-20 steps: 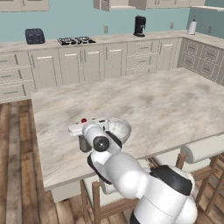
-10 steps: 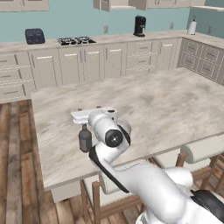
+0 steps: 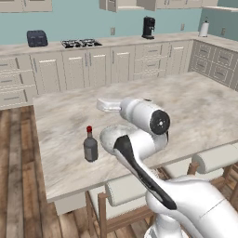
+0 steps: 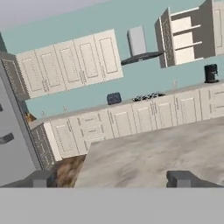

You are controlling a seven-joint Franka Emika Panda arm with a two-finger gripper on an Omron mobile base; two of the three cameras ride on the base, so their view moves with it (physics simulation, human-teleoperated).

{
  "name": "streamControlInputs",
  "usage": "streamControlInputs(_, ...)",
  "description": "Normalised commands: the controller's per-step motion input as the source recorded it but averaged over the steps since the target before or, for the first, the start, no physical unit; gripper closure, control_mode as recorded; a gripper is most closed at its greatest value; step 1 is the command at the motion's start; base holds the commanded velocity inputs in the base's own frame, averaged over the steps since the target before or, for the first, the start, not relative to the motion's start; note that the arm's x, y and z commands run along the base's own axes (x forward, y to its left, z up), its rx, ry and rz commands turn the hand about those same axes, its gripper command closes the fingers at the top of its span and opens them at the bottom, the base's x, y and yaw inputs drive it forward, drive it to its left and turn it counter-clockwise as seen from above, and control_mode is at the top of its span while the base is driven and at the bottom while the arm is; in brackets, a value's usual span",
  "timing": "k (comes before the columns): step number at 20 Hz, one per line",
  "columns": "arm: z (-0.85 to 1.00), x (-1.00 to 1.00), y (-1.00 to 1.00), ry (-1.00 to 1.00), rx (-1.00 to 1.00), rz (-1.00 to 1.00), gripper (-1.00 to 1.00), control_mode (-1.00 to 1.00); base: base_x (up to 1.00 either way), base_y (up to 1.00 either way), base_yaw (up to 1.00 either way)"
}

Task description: There is a bowl on the dining counter. Grab a lemon wedge from the fridge and place it in the bowl. Then get the liquor bottle and glass cup from the cabinet and place them next to the bowl.

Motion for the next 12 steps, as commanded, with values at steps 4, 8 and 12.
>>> streamControlInputs(4,0.56,-0.63,-0.94,0.41,-0.02,0.0,-1.0,-1.0,0.0,0.0,0.0)
streamControlInputs(8,0.13,-0.6,-0.8,0.53,-0.12,0.0,-1.0,-1.0,0.0,0.0,0.0)
streamControlInputs(12,0.0,-0.67,-0.49,0.55,-0.27,-0.01,-1.0,-1.0,0.0,0.0,0.0)
